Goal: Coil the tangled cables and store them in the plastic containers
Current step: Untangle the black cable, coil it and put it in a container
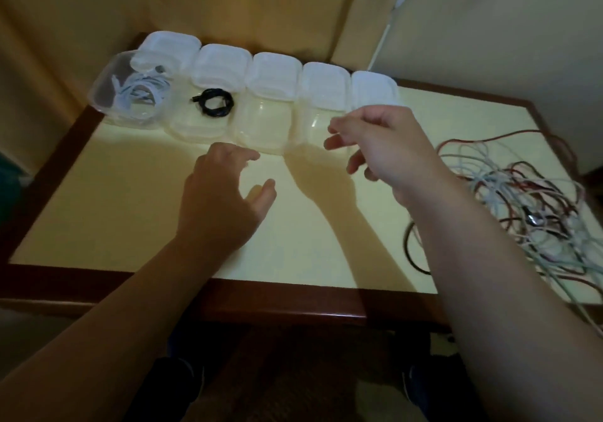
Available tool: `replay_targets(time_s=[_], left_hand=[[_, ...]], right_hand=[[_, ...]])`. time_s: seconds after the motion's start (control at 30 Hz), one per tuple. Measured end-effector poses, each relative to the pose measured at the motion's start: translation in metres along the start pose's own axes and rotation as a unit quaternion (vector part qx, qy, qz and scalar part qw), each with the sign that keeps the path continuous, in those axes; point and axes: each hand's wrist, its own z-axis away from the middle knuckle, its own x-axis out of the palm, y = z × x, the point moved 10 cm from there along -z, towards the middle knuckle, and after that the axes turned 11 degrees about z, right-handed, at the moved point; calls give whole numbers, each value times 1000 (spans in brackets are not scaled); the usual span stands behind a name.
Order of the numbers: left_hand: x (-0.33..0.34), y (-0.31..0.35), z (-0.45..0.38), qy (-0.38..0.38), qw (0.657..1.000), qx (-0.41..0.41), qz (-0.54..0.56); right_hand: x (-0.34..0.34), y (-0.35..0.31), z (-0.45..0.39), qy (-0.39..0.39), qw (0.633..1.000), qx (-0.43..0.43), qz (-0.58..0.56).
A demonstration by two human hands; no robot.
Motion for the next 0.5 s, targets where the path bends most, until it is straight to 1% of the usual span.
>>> replay_targets(time_s=[0.13,0.27,0.37,0.5], left_hand=[[37,34,0,-38,999,24,31],[77,67,1,-75,994,53,63],[116,87,5,-130,985,90,70],[158,114,18,-207,964,142,93]], right_hand=[[-37,54,37,23,997,43,-62],[-67,105,53,53,989,87,-106],[-78,141,61,41,978,125,-162],[-82,163,64,39,969,121,-210]])
